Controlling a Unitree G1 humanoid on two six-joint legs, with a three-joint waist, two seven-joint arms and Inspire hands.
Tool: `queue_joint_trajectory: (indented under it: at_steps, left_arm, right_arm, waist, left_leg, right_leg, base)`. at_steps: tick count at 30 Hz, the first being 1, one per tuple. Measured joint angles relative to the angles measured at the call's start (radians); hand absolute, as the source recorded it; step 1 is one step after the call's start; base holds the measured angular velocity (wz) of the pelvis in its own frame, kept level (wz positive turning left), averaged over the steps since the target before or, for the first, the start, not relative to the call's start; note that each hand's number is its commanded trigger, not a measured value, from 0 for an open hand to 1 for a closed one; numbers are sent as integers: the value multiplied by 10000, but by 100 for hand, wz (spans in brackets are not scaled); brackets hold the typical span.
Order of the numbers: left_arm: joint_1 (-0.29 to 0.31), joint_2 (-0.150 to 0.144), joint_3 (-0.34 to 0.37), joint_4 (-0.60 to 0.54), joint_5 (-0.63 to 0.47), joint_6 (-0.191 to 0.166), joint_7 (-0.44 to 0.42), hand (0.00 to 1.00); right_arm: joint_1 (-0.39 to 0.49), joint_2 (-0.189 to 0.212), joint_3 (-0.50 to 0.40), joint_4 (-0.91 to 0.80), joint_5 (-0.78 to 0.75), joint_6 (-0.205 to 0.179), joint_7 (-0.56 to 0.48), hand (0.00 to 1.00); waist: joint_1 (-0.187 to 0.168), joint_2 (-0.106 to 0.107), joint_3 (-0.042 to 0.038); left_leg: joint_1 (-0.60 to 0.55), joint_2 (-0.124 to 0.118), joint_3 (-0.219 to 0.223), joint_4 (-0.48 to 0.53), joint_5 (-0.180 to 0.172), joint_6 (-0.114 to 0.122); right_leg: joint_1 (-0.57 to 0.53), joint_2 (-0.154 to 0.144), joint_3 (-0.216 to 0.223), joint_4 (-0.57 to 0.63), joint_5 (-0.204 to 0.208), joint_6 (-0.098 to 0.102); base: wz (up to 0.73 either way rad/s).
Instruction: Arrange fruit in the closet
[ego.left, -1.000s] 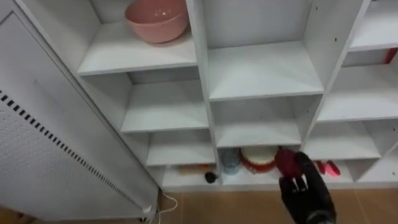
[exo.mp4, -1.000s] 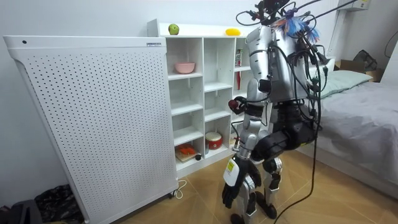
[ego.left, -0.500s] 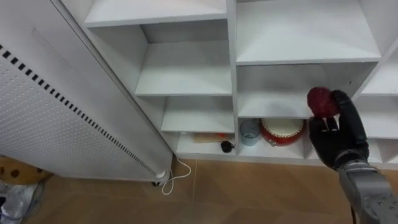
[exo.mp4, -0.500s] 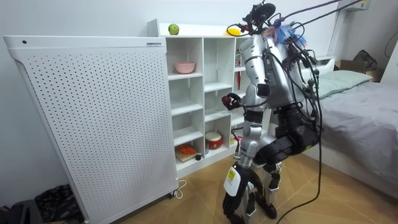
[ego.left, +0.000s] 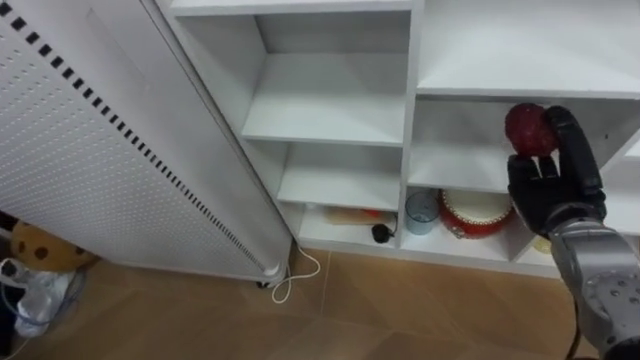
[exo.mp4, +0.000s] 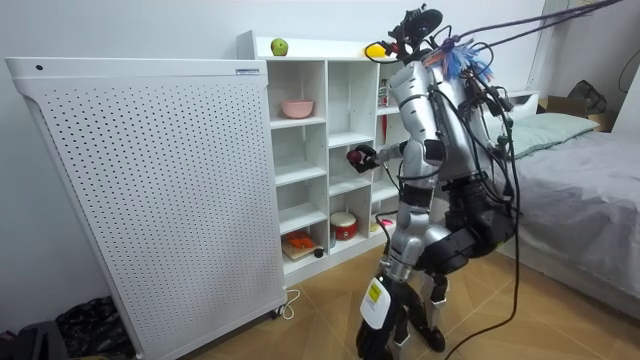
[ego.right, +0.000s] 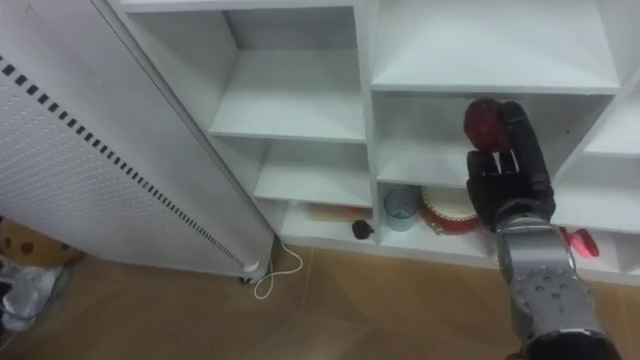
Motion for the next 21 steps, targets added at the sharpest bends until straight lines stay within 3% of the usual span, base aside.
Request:
queue_joint_trajectory:
  at_steps: [10, 21]
  left_arm:
    - [488, 54, 49, -350, 3, -15, -18, 0]
    - [835, 74, 50, -315, 33, -145, -18, 0]
  right_arm:
    - [-480, -146, -11, -7, -205, -434, -1037, 0]
    - [-488, -317, -102, -11, -205, -801, -1640, 0]
  waist:
    - [330, 112, -85]
    - [563, 125, -93]
  left_leg:
    - [-229, -1, 0, 319, -20, 7]
    - [-206, -4, -1, 449, -31, -14]
  right_leg:
    - [-240, -51, 45, 278, 4, -13]
    - [-232, -69, 0, 400, -21, -78]
  base:
    - [0]
    - [0]
